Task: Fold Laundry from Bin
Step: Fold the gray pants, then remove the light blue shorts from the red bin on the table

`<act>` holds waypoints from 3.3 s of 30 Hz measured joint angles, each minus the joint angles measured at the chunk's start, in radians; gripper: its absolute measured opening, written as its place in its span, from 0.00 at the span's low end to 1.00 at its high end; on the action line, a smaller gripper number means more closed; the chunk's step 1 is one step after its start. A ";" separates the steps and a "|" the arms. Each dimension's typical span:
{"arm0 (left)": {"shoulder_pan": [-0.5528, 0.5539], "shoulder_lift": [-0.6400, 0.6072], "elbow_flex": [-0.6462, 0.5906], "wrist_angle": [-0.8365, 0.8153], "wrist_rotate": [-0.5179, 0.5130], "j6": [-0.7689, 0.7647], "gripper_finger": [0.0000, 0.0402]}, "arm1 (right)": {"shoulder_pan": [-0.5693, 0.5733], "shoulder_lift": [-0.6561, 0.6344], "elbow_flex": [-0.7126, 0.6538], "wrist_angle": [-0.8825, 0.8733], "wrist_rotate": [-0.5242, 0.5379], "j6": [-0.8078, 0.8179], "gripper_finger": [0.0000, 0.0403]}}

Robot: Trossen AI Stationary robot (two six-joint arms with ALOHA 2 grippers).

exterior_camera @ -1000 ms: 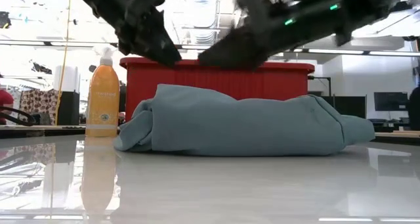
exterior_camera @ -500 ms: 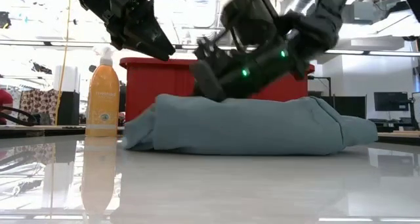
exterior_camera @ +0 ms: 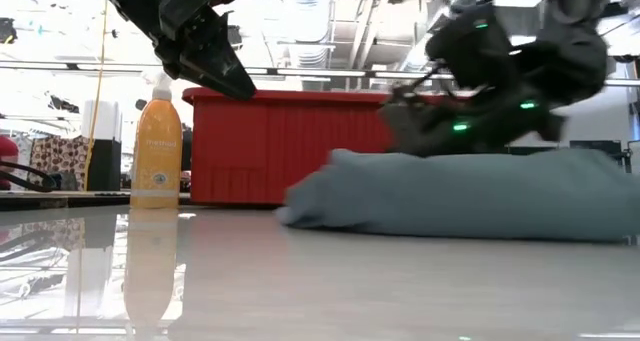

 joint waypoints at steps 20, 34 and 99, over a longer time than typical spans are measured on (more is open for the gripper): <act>0.015 0.000 0.000 0.033 0.000 -0.030 0.48 | 0.079 -0.881 -0.518 -0.371 0.045 0.089 0.04; 0.022 0.000 -0.001 0.128 0.061 -0.031 0.48 | -0.044 -1.045 -0.345 -0.468 -0.304 -0.118 0.04; 0.247 0.000 0.191 0.265 0.393 0.308 0.48 | -0.223 -0.715 0.063 -0.793 -0.559 -0.503 0.08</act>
